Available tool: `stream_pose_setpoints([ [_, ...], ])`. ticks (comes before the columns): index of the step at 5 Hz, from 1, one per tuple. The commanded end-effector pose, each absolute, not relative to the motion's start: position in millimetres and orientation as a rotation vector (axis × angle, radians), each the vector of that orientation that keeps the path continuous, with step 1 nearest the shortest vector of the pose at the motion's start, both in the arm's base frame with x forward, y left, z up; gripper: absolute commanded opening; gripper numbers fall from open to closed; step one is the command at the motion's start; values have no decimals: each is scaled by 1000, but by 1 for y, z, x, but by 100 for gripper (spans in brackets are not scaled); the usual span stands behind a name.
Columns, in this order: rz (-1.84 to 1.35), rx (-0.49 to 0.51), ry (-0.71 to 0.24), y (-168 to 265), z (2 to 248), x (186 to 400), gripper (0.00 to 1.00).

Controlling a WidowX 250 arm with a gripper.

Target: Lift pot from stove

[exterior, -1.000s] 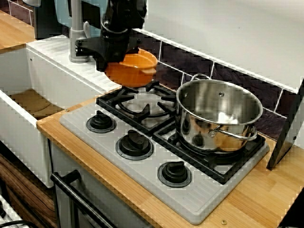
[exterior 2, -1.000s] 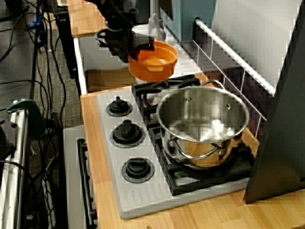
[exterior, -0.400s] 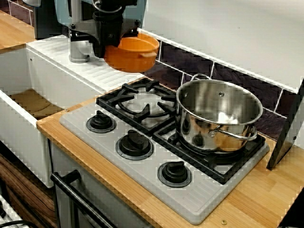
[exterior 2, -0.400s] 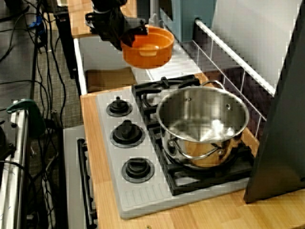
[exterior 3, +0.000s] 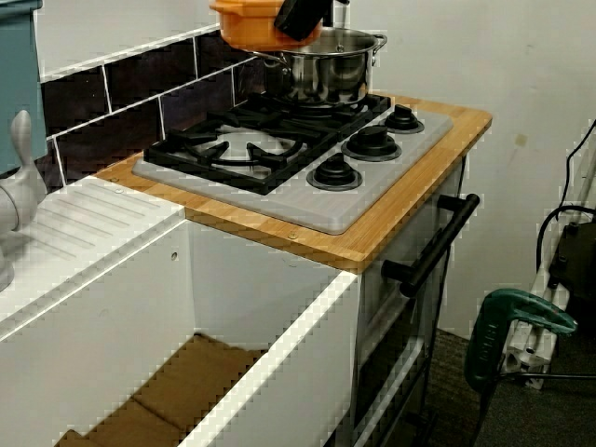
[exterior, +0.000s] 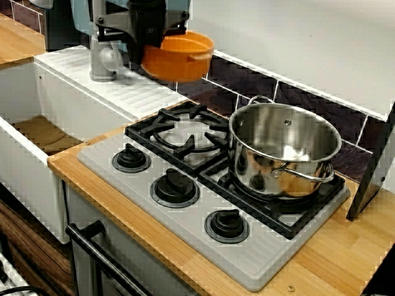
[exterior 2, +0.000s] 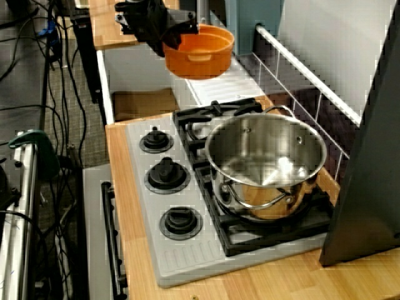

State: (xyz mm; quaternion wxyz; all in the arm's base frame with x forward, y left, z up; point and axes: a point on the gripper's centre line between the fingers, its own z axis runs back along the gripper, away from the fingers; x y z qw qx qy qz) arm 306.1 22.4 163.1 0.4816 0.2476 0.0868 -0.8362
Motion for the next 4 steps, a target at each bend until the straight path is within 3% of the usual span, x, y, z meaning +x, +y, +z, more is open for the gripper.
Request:
stream_pose_setpoints([
  [1,-2004,696,127,21,202,316,0],
  [4,-1985,711,91,21,224,322,0],
])
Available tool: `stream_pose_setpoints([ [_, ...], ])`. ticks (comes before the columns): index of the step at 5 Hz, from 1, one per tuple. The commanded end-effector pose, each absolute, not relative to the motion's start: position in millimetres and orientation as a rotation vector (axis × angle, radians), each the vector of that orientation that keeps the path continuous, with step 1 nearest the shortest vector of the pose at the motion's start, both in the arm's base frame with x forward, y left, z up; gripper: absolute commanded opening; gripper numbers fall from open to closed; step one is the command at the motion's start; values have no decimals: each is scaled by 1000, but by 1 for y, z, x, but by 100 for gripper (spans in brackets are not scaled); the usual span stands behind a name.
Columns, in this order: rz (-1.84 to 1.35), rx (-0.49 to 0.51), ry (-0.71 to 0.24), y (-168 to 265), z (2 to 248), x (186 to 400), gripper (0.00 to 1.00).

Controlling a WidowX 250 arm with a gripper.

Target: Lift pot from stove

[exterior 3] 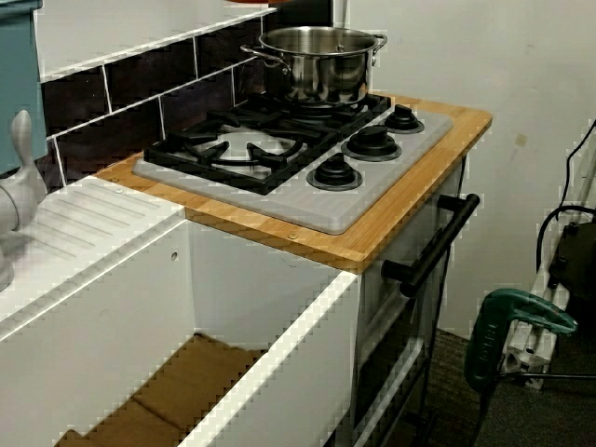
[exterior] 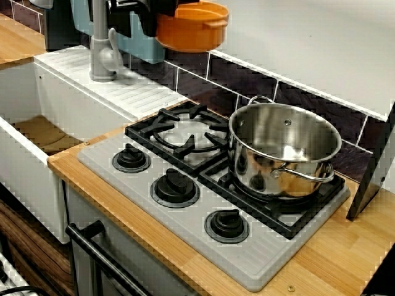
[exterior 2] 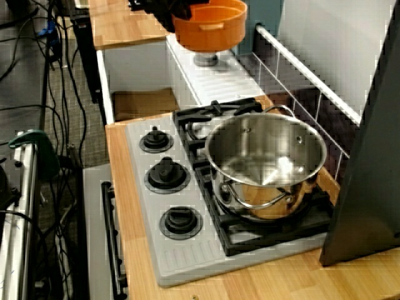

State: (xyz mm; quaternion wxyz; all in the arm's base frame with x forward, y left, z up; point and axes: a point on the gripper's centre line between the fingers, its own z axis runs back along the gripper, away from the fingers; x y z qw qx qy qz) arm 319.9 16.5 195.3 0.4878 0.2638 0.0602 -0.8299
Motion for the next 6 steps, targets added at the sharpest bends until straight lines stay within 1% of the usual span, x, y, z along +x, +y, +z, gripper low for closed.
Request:
stream_pose_setpoints([
  [1,-1979,715,82,23,229,323,0],
  [3,-1967,708,81,26,233,322,0],
  [4,-1959,701,96,26,232,320,0],
  [6,-1963,708,89,23,235,319,0],
])
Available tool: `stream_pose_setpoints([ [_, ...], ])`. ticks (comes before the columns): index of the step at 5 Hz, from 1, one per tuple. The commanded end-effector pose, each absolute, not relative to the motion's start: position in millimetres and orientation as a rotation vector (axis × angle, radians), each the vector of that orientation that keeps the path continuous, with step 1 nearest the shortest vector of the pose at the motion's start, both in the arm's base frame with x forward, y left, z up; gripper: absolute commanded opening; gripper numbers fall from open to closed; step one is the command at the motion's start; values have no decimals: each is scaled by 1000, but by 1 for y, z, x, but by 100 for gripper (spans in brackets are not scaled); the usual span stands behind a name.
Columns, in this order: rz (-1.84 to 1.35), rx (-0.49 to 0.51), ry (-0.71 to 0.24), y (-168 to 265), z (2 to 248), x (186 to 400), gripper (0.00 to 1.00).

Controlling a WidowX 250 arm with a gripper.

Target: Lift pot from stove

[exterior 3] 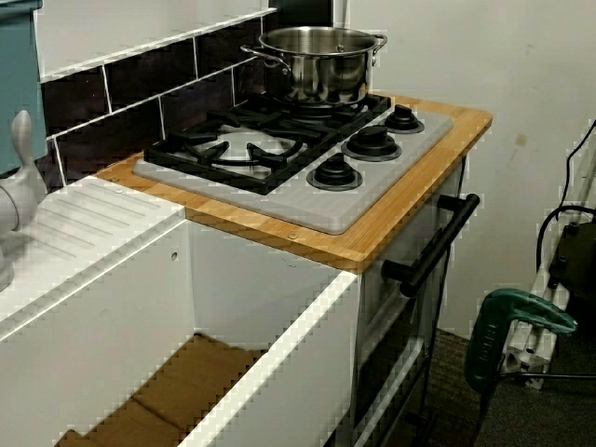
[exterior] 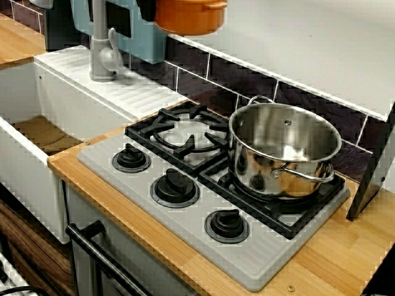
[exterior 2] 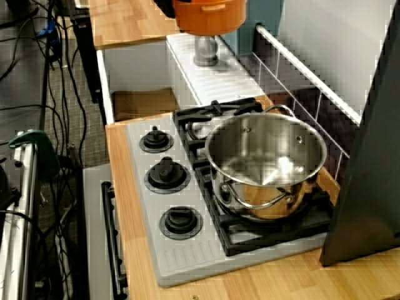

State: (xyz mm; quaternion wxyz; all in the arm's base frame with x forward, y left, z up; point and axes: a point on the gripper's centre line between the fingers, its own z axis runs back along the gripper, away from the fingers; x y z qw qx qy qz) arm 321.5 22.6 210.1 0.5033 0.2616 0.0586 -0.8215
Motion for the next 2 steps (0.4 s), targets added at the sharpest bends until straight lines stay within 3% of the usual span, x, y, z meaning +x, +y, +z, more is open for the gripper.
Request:
stream_pose_setpoints([
  [1,-1961,710,84,21,238,319,0],
  [2,-1962,709,85,20,238,319,0],
])
